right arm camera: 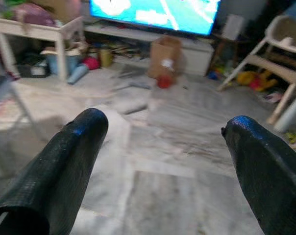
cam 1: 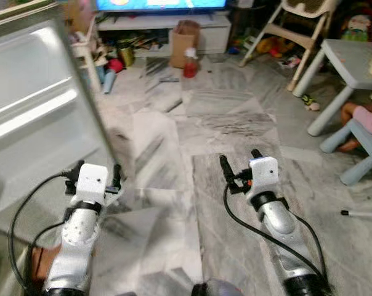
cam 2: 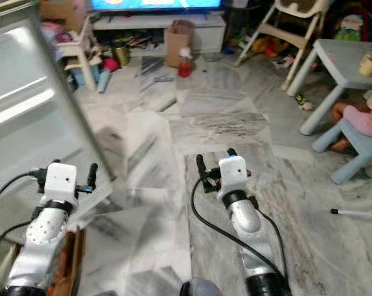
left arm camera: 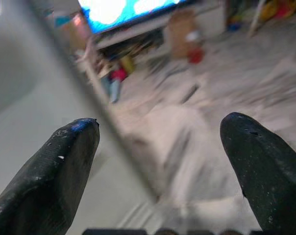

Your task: Restocking fridge

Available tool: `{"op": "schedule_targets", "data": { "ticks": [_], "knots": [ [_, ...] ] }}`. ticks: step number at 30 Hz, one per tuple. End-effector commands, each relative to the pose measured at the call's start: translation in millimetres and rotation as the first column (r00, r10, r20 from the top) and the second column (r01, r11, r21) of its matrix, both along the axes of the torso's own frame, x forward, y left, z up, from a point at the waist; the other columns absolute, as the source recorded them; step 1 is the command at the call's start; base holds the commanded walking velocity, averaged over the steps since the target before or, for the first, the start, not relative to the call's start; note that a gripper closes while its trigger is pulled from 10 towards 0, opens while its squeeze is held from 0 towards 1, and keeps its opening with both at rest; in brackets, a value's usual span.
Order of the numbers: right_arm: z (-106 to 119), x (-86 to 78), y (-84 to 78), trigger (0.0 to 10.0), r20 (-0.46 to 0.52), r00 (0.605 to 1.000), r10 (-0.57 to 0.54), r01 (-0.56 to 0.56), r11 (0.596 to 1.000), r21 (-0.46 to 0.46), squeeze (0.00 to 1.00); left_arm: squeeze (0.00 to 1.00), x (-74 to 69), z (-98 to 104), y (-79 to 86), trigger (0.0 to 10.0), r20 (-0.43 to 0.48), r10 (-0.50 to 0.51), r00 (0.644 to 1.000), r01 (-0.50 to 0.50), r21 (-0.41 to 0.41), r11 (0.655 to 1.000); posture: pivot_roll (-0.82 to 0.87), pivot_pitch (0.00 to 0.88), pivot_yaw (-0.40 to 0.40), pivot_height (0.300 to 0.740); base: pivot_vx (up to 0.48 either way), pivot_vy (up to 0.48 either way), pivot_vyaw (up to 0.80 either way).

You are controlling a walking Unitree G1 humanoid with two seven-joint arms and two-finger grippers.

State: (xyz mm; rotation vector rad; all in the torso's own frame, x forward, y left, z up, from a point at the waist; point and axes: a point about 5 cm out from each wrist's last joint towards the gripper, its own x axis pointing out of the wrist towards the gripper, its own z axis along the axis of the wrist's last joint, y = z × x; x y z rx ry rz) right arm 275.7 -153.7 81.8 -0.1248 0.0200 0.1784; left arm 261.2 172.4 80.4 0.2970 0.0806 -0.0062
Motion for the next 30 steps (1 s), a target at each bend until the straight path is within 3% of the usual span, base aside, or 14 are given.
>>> {"op": "schedule_targets", "data": {
  "ticks": [1,8,18,30],
  "knots": [
    [1,1.7,4.6,10.0,0.0,1.0,0.01,-0.01,1.0,0.012,0.0,0.0,-4.6,3,9.6,10.0,0.002,0.021,1.0,-0.021,0.021,1.0,0.16,0.092,0.005,0.74,0.364,-0.296,-0.8],
    [4,3.6,6.9,10.0,0.009,1.0,0.011,-0.011,1.0,0.013,0.0,0.0,-12.5,-3,7.0,10.0,-0.024,0.001,1.0,-0.001,0.008,1.0,0.13,0.109,0.007,0.74,0.348,-0.159,-0.8],
    [1,0.9,6.5,10.0,-0.003,1.0,-0.009,0.009,1.0,0.021,0.0,0.0,-3.4,-10,-5.8,10.0,-0.066,-0.02,0.998,0.019,-0.015,1.0,0.11,0.094,0.014,0.74,0.052,0.0,-0.8],
    [4,4.9,10.5,10.0,0.011,1.0,0.004,-0.004,1.0,0.027,0.0,0.0,10.6,-3,-3.2,10.0,-0.049,-0.01,0.999,0.009,-0.023,1.0,0.11,0.091,0.009,0.74,0.0,0.0,-0.8]
  ]
}}
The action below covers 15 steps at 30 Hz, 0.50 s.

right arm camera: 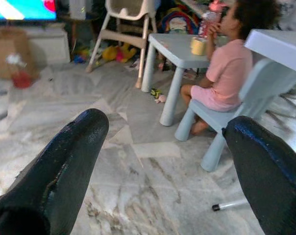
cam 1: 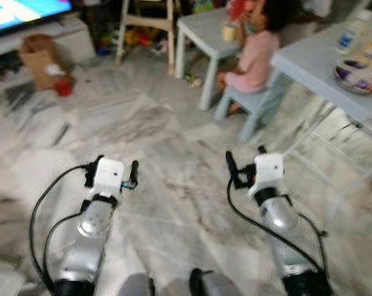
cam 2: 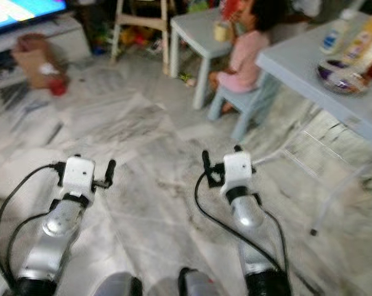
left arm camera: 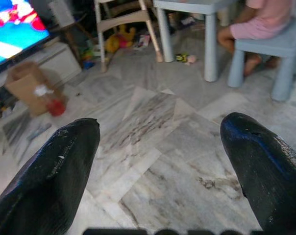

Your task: Restocking fridge

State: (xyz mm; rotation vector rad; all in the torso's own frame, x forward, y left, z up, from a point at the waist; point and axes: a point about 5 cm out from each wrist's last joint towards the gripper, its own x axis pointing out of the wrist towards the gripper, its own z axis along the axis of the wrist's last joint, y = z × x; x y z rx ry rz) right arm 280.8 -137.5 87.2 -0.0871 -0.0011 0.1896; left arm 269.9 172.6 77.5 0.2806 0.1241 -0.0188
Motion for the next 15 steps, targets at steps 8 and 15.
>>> {"op": "schedule_targets", "data": {
  "ticks": [8,15],
  "knots": [
    [-1,-1.0,-6.7,10.0,0.0,1.0,-0.012,0.012,1.0,-0.009,0.0,0.0,-1.4,-1,-13.4,10.0,0.009,-0.031,0.999,0.031,-0.031,0.999,0.1,0.088,0.009,0.74,0.0,0.0,-0.8],
    [11,-11.7,-5.0,10.0,0.047,0.998,0.031,-0.035,0.996,0.087,0.0,0.0,-17.4,3,16.2,10.0,0.065,0.164,0.984,-0.15,-0.177,0.973,0.1,0.04,-0.001,0.74,0.0,0.0,-0.11]
  ]
}}
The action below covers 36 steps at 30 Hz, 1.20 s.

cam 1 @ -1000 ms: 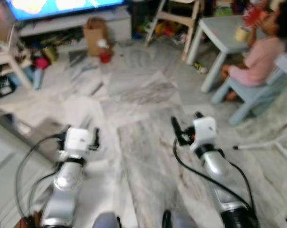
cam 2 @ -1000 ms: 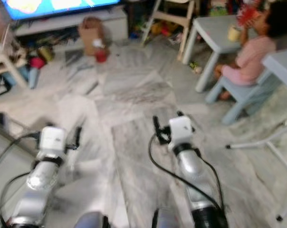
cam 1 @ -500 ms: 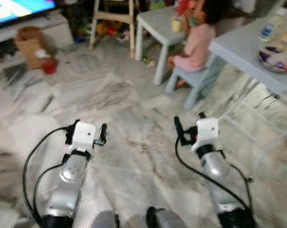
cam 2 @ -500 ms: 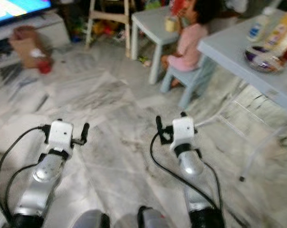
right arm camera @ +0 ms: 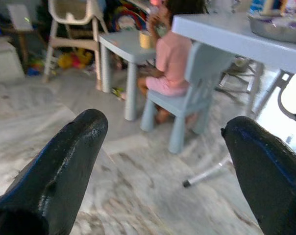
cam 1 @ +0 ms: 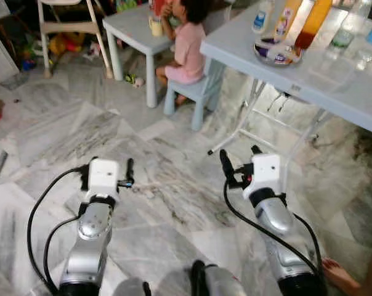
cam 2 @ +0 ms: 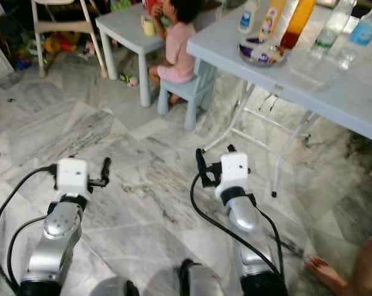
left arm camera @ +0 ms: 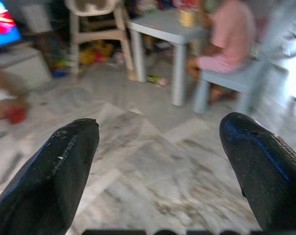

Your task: Restocking fridge

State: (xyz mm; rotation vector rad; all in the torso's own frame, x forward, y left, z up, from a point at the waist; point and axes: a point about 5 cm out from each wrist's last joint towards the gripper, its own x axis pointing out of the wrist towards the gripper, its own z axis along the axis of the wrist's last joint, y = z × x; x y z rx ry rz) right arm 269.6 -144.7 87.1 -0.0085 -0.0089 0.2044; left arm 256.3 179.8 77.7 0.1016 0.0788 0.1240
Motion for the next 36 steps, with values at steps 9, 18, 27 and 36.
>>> {"op": "schedule_targets", "data": {
  "ticks": [9,18,27,36],
  "knots": [
    [26,14.6,-15.7,10.0,0.124,0.988,-0.089,0.096,0.994,-0.05,0.0,0.0,-0.3,-3,13.3,10.0,-0.002,-0.014,1.0,0.014,-0.012,1.0,0.07,0.012,0.04,0.74,0.0,0.0,0.0],
    [20,-2.5,-41.7,10.0,0.071,0.963,-0.26,0.262,0.965,-0.022,0.0,0.0,-20.4,3,18.9,10.0,0.044,-0.016,0.999,0.018,-0.034,0.999,0.07,0.018,0.037,0.74,0.0,0.0,0.0],
    [7,-38.2,-48.5,10.0,0.02,0.972,-0.235,0.236,0.97,-0.059,0.0,0.0,-38.7,-12,21.3,10.0,-0.013,-0.019,1.0,0.019,-0.041,0.999,0.05,0.008,0.038,0.74,0.0,0.0,0.0],
    [10,-30.5,-36.9,10.0,0.013,0.981,-0.193,0.194,0.979,-0.068,0.0,0.0,-20.9,-8,4.5,10.0,-0.003,-0.092,0.996,0.091,-0.071,0.993,0.03,0.015,0.032,0.74,0.0,0.027,-0.6]
  ]
}}
